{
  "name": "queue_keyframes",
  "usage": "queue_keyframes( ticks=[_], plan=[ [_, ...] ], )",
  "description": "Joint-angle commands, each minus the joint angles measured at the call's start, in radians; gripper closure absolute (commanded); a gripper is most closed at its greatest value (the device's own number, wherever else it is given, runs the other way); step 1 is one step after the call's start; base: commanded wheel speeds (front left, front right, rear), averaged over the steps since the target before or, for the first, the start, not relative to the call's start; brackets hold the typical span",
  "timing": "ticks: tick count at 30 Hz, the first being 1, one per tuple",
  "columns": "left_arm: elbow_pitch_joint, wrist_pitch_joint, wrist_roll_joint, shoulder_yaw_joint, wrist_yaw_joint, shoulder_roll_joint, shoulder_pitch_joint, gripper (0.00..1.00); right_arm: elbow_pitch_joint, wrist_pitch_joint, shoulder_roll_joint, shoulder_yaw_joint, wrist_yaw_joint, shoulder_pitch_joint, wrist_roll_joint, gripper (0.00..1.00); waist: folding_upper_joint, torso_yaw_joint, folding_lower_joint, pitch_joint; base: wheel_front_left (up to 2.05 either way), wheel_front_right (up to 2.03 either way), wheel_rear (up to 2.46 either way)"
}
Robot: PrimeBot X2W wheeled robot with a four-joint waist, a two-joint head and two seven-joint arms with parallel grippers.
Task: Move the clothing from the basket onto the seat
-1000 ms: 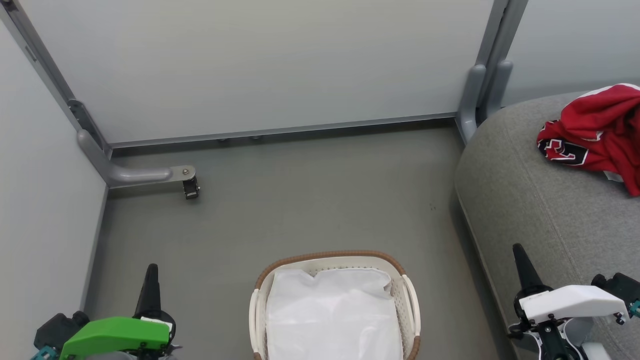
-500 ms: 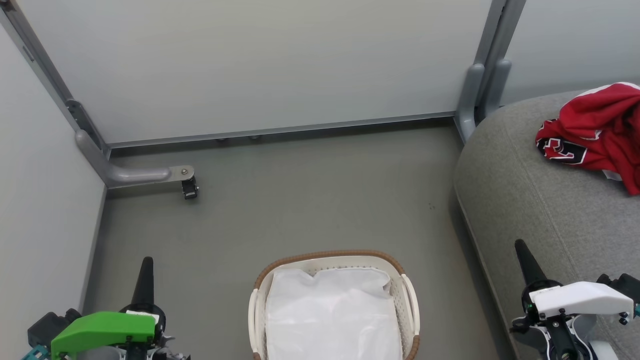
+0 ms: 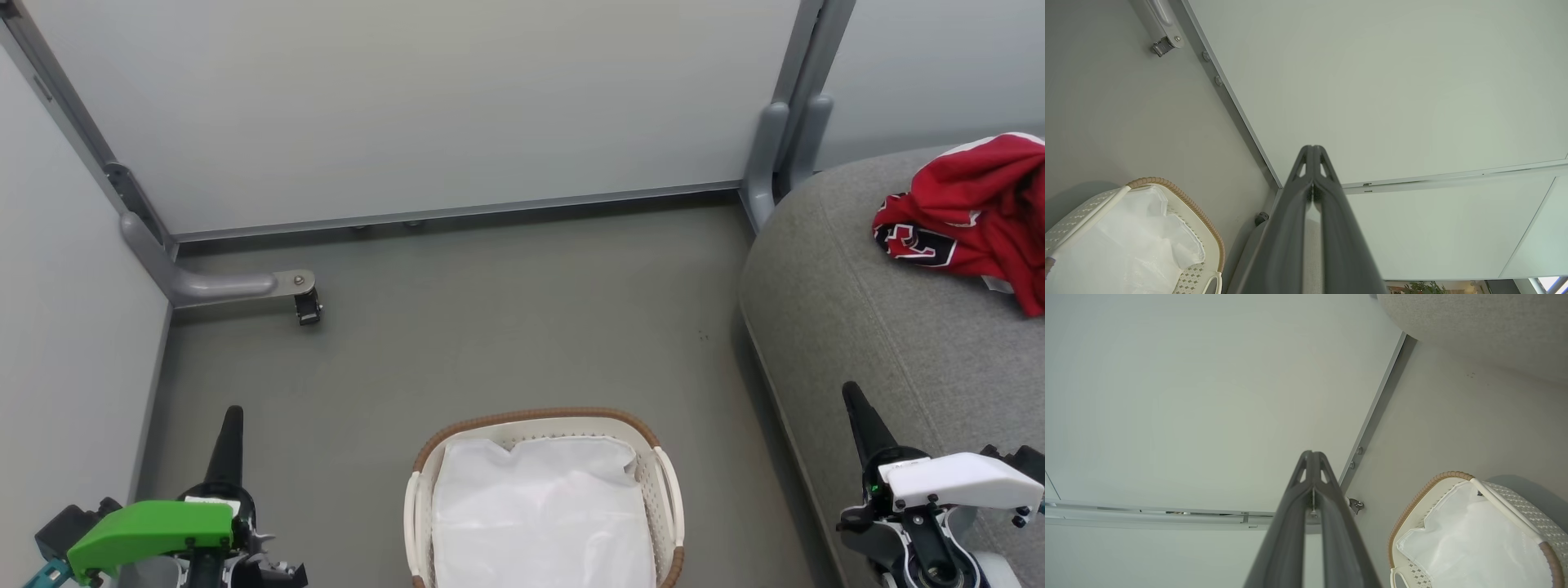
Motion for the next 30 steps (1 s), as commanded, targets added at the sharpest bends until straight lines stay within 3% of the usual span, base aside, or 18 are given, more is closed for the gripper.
queue_keyframes(
  ticks=[1,30],
  plan=[
    [-0.001,0.006,-0.022,0.005,-0.007,0.008,-0.025,1.00,-0.010,0.007,-0.006,-0.005,0.000,-0.012,0.023,1.00,-0.0001,0.000,0.0000,0.000,0.00,0.00,0.00],
    [0.005,0.065,-0.211,0.045,-0.028,0.005,-0.058,1.00,-0.022,0.062,-0.007,-0.028,0.000,-0.022,0.224,1.00,-0.0001,-0.008,0.0000,0.003,0.00,0.00,0.00]
  ],
)
